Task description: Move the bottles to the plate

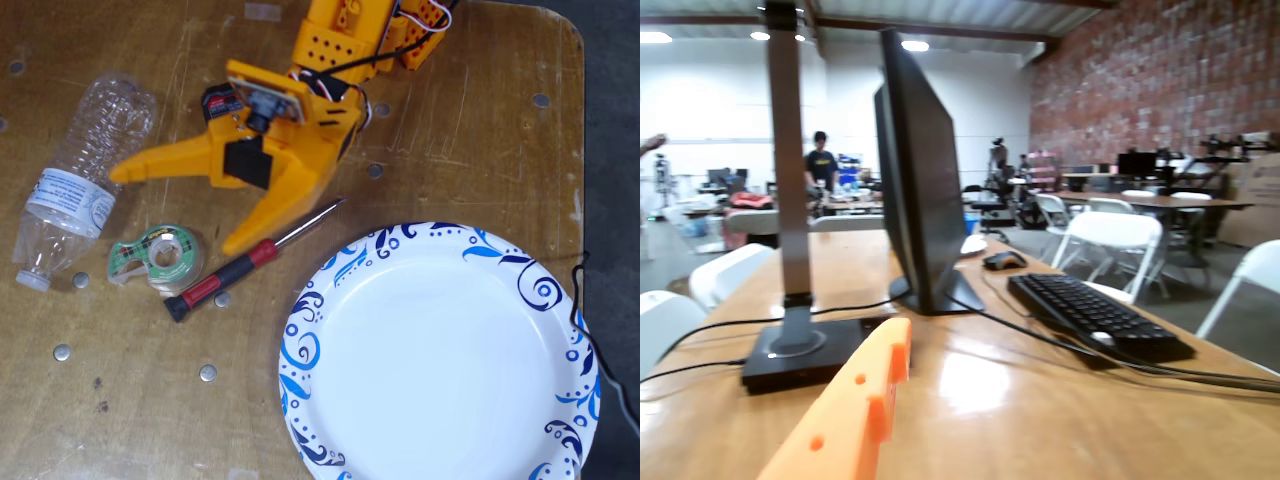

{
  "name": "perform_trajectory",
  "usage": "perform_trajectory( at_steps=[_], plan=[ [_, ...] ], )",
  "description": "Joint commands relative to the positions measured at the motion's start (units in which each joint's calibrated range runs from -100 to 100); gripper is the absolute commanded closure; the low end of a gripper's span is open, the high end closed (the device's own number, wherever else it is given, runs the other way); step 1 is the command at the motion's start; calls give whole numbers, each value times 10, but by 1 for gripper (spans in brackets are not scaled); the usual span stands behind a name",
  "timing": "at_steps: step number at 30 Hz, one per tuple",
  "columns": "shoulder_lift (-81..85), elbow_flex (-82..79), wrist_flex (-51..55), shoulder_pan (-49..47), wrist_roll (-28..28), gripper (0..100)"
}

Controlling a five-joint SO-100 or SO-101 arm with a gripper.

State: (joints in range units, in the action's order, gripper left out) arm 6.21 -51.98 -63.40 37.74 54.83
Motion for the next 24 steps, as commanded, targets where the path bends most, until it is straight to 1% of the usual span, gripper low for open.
perform_trajectory(
  at_steps=[1, 3, 8, 9, 11, 14, 19, 24],
  plan=[
    [110, 5, 103, 48, -16, 54],
    [172, 33, 232, 65, -27, 54],
    [292, 153, 618, 67, -29, 54],
    [303, 182, 678, 66, -28, 54],
    [301, 240, 765, 70, -28, 54],
    [274, 309, 837, 74, -28, 54],
    [177, 409, 877, 99, -33, 54],
    [39, 574, 945, 105, -35, 54]
  ],
)
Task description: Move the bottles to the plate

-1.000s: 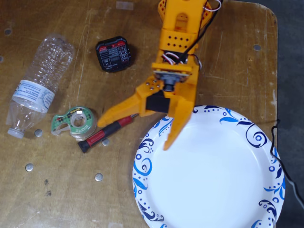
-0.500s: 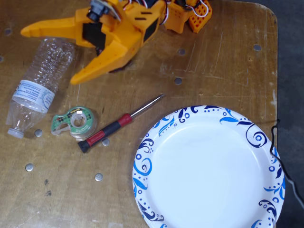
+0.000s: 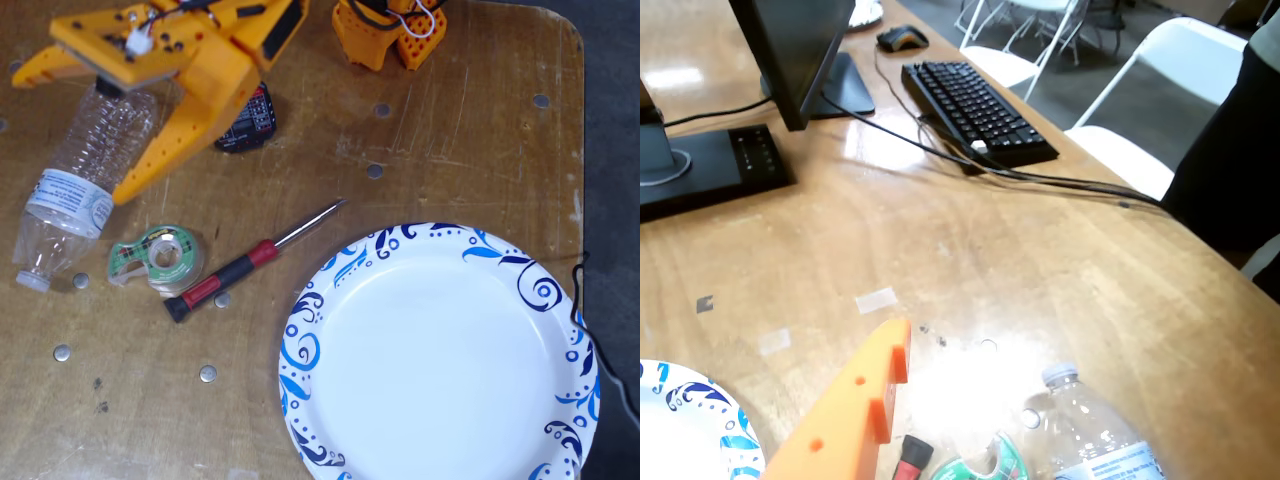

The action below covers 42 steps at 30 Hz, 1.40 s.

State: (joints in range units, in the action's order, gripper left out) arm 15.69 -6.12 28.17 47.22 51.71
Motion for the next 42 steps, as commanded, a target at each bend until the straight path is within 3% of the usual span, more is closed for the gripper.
perform_trajectory(
  at_steps=[1, 12, 17, 23, 29, 33, 42],
  plan=[
    [-84, 154, 45, 16, -11, 55],
    [-331, 414, 81, 103, -82, 68],
    [-386, 514, 147, 125, -83, 74],
    [-468, 613, 187, 123, -86, 72],
    [-541, 667, 205, 130, -87, 60],
    [-562, 697, 207, 132, -87, 58],
    [-562, 779, 381, 142, -82, 57]
  ],
)
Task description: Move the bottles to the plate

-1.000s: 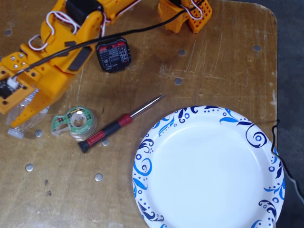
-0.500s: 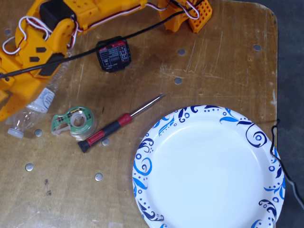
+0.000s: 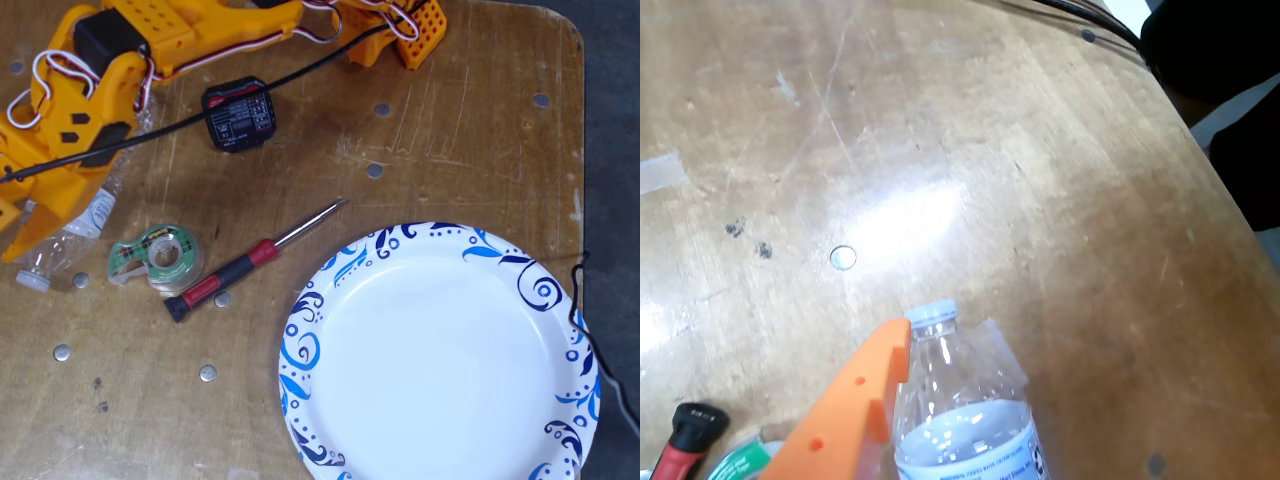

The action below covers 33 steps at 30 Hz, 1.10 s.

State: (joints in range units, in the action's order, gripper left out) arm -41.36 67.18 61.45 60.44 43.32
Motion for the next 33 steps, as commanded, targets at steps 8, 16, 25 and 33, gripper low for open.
perform_trajectory(
  at_steps=[8, 16, 25, 33],
  plan=[
    [0, 52, 79, 11, 2, 69],
    [-36, 44, 73, 1, 3, 69],
    [-91, 44, 37, 11, 3, 64],
    [-132, 44, -17, 11, 3, 62]
  ],
)
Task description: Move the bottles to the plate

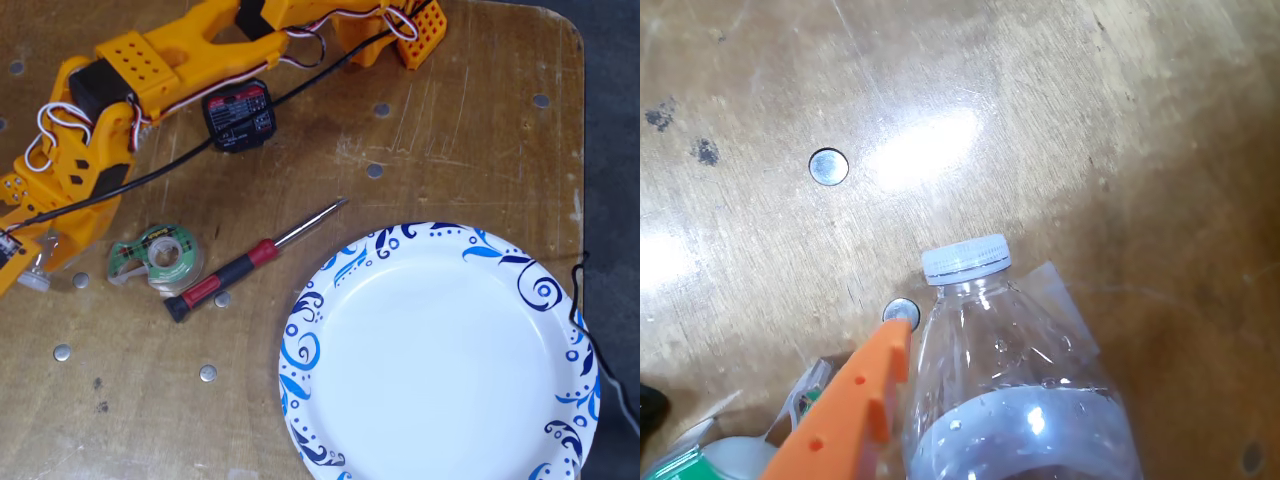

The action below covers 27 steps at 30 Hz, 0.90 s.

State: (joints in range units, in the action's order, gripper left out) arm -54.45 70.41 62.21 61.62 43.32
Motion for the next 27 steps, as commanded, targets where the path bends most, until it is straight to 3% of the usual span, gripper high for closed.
perform_trajectory(
  at_steps=[1, 27],
  plan=[
    [-8, 12, -34, -3, 2, 62],
    [-76, 12, -87, -27, -2, 62]
  ],
)
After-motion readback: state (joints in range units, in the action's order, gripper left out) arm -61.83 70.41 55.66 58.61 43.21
